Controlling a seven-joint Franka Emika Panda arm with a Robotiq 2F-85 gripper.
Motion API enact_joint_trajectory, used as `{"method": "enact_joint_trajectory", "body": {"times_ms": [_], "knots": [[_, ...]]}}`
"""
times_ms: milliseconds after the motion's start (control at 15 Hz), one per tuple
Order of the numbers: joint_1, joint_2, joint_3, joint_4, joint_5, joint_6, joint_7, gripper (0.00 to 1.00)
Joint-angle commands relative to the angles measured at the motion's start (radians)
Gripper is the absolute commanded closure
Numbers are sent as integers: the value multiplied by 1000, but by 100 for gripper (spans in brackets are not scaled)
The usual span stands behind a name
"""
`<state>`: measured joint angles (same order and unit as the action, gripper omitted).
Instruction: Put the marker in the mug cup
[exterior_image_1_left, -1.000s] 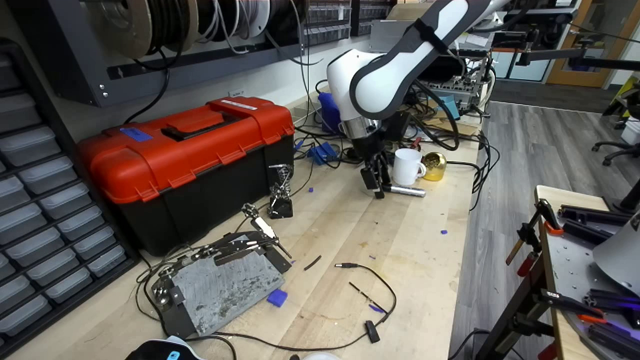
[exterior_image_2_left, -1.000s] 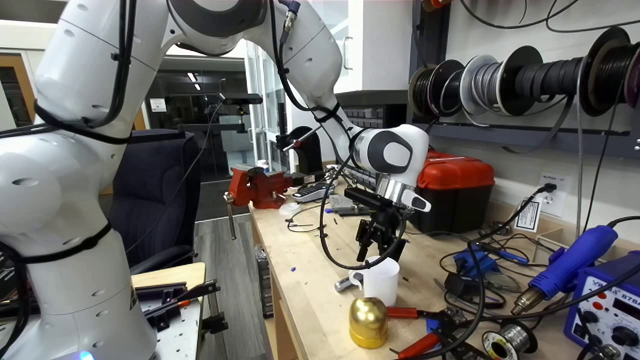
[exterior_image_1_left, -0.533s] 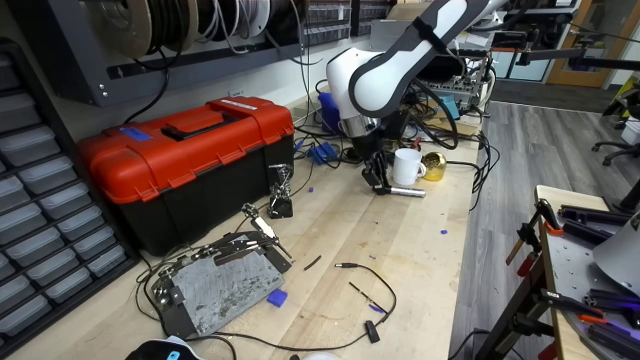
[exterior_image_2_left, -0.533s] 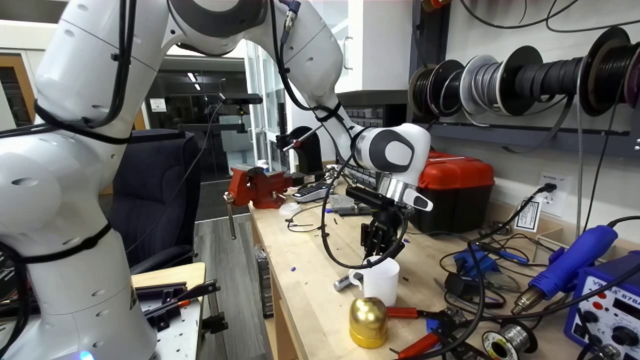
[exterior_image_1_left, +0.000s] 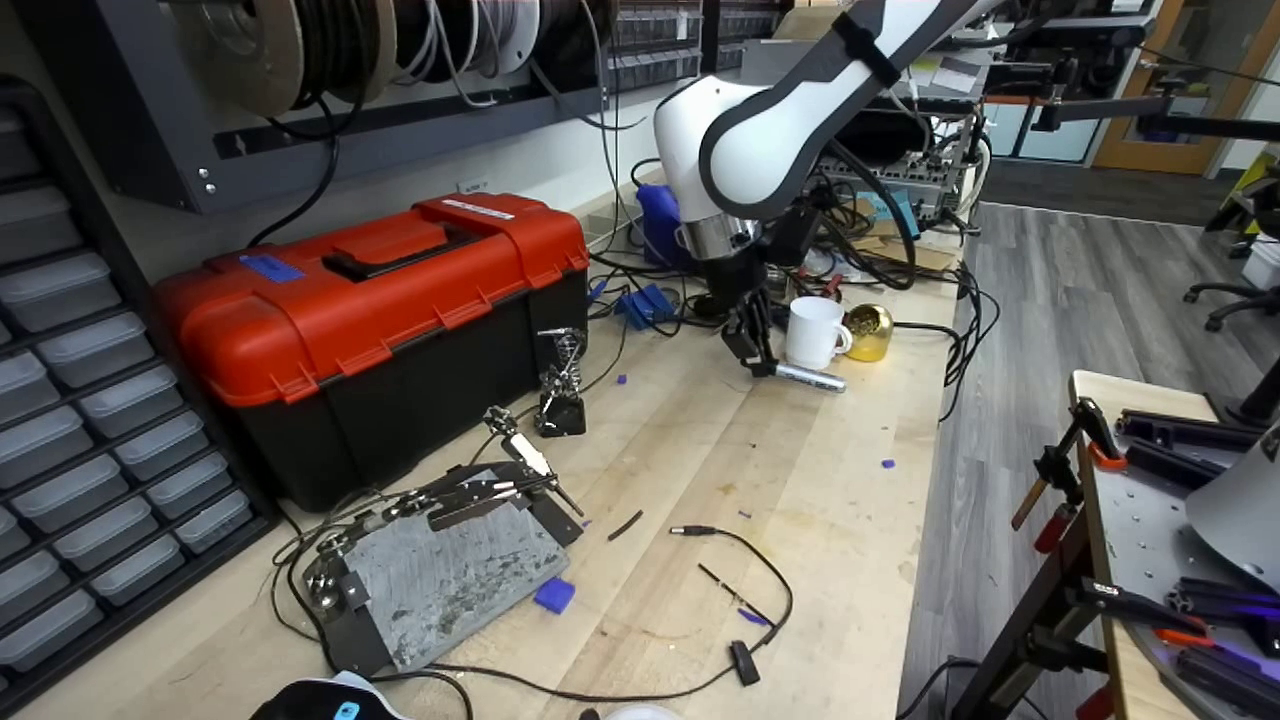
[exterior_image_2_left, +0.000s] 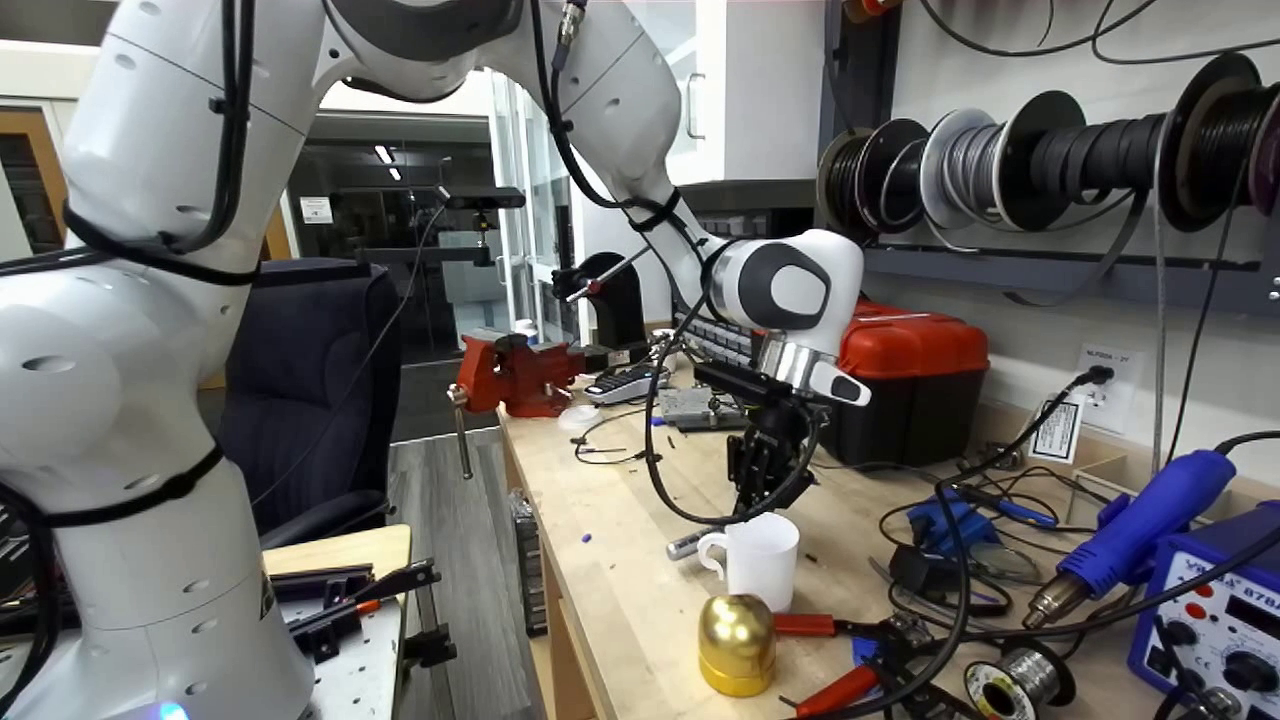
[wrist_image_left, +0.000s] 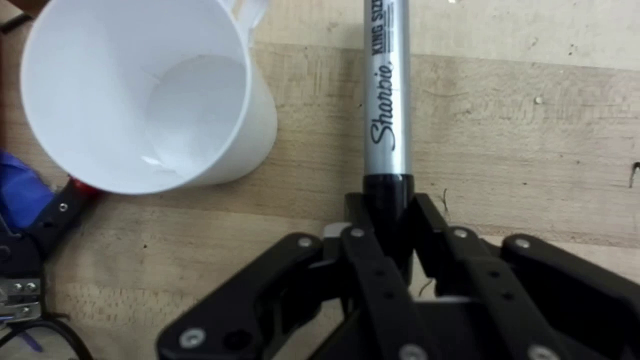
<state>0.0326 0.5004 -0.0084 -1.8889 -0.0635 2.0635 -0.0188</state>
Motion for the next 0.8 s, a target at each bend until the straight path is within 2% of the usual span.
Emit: {"method": "enact_joint_trajectory", "body": {"times_ms": [0,267,733], "knots": [[-15,-137,-4,-100,2,23,11,96],[-43,-245,-10,-153,39,20,-3,96],[-100,-386,-25,-206,181,41,-45,96]]}}
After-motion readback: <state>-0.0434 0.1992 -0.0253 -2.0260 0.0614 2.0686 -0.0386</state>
